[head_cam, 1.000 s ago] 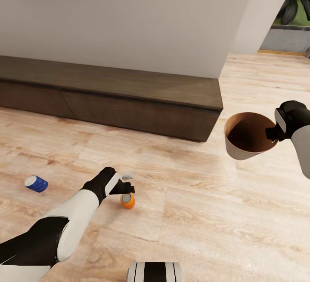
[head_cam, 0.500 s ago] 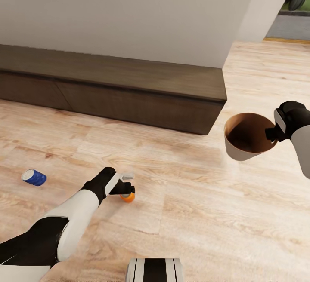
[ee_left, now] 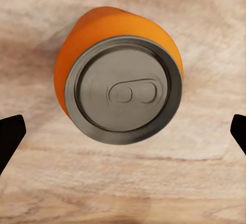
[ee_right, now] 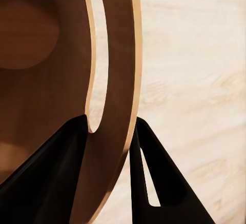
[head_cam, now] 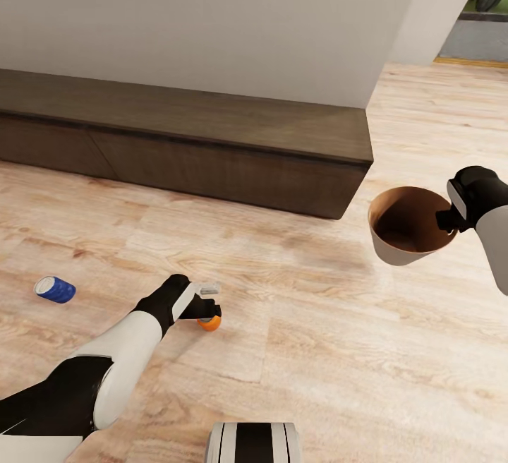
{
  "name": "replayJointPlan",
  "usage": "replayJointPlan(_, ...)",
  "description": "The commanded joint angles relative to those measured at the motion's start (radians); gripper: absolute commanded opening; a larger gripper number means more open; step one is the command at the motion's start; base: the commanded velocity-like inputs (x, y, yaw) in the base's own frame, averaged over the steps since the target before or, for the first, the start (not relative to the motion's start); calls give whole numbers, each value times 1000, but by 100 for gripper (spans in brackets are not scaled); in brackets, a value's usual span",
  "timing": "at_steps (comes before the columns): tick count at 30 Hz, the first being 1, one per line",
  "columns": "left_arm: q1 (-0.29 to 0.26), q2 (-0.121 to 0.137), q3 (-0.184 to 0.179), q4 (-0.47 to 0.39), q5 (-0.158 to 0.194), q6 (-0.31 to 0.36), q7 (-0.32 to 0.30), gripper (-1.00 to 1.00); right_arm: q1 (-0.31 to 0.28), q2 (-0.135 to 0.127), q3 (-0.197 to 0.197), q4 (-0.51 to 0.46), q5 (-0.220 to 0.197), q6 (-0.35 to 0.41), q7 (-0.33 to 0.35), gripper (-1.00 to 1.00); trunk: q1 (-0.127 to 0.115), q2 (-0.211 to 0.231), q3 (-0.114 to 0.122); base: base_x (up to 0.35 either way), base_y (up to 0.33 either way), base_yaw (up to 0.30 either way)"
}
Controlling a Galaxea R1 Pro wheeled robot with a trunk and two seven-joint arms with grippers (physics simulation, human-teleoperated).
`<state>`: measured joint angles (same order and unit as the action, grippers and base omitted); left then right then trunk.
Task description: Put the three can of soda from the living room inside the tash can in the kitchen.
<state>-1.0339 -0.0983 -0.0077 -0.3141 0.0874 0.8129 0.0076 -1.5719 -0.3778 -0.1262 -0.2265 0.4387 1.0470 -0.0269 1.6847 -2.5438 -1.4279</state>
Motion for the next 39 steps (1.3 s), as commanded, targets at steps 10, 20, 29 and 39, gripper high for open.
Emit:
replayJointPlan(10, 0, 0, 0, -1, 0, 0, -10, 100, 0, 0, 5, -1, 8, 0, 1, -100, 0, 0, 0, 1, 0, 0)
replayJointPlan(20, 0, 0, 0, 0, -1, -14, -22, 100, 2, -1, 6, -1, 8, 0, 1, -100, 0, 0, 0, 59, 0, 0)
replayJointPlan(29, 0, 0, 0, 0, -2, -20, -22, 100, 3, 0, 6, -1, 8, 0, 1, -100, 0, 0, 0, 171, 0, 0)
replayJointPlan(39, 0, 0, 0, 0, -2, -21, -22, 100, 4, 0, 5, -1, 8, 0, 1, -100, 0, 0, 0, 24, 0, 0)
